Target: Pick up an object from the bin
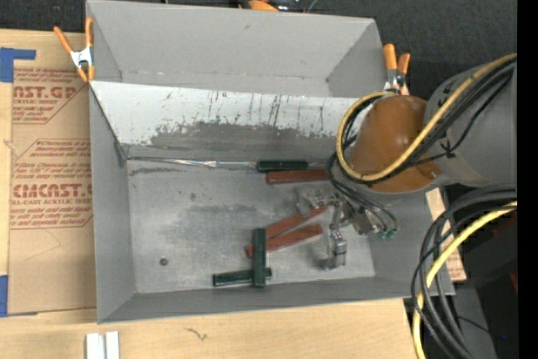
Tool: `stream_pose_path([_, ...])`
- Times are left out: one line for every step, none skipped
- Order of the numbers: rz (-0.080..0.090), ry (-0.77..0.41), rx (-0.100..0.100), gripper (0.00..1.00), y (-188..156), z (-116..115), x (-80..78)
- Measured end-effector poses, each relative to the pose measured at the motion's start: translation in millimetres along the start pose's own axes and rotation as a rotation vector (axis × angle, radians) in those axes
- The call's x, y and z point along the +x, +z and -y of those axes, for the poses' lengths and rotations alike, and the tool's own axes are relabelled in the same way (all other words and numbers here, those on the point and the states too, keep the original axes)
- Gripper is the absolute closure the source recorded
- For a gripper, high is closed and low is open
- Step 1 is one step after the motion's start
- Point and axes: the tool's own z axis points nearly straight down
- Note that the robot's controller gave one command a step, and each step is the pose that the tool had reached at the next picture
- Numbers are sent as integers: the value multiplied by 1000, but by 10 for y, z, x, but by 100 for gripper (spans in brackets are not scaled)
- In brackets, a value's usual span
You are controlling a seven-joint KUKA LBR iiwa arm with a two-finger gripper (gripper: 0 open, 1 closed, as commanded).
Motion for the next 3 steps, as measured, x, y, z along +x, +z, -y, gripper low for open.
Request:
stream_pose_path([1, -91, 1, 0, -2, -446, -4])
stream_pose_path([4, -91, 2, 100, -25, -444, -19])
stream_pose_path([9, -120, 5, 100, -1466, -240, -98])
